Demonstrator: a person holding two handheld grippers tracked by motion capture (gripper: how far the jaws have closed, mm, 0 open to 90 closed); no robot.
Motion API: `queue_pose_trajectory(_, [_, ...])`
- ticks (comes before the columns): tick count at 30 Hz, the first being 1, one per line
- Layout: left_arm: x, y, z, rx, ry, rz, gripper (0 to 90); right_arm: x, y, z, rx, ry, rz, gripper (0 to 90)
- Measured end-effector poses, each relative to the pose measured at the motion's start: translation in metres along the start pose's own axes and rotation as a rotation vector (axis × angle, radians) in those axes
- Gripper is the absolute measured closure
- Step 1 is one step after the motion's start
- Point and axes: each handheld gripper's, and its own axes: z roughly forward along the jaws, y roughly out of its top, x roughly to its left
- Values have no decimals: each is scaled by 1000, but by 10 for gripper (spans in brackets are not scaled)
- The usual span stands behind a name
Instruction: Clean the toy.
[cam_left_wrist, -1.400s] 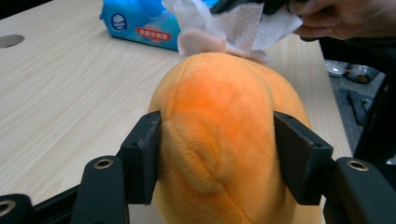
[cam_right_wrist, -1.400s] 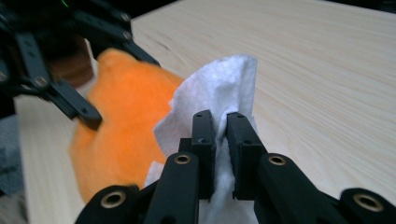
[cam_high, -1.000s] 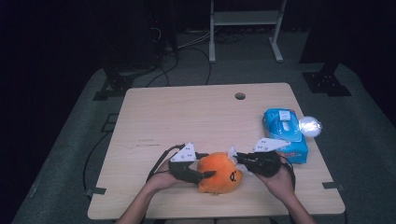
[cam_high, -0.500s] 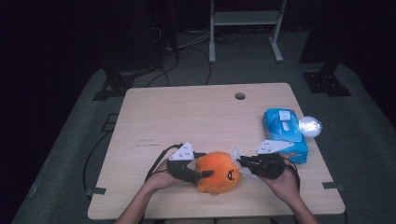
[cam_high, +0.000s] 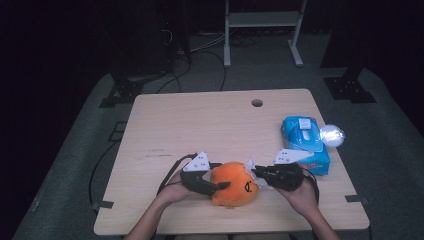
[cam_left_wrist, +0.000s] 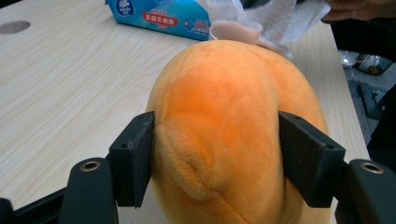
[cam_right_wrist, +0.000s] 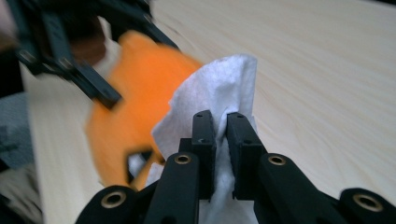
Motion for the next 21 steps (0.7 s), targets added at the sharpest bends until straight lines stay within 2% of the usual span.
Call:
queue_pose_trajectory(2, [-2, 2, 1, 2, 4, 9, 320, 7, 6, 0, -31, 32, -15, 817])
queue_pose_trajectory(4, [-4, 2, 2, 0, 9, 8, 320, 14, 12, 3, -38, 45, -48, 817])
queue_pose_trajectory(6, [-5, 2, 2, 4, 17, 3, 320, 17, 13, 9, -23, 32, -61, 817])
queue_pose_trajectory(9, [-8, 5, 4, 5, 20, 27, 321, 13, 13, 11, -37, 29, -23, 817])
queue_pose_trajectory(12, [-11, 6, 4, 8, 26, 36, 316, 15, 15, 10, -37, 2, -40, 817])
queue_pose_trajectory(14, [-8, 7, 2, 10, 15, 19, 281, 16, 14, 11, -25, -2, -47, 820])
queue_pose_trajectory(16, [-5, 7, 0, -5, 1, -17, 226, 16, 12, 12, -13, -3, -55, 822])
queue_pose_trajectory(18, [2, 6, -3, -19, -42, -84, 190, 15, 10, 12, -8, -8, -52, 823])
queue_pose_trajectory(20, [6, 3, -6, -27, -62, -101, 215, 13, 8, 11, -4, -14, -43, 823])
queue_pose_trajectory(21, [6, 2, -5, -32, -67, -104, 273, 11, 8, 11, -7, -11, -35, 823])
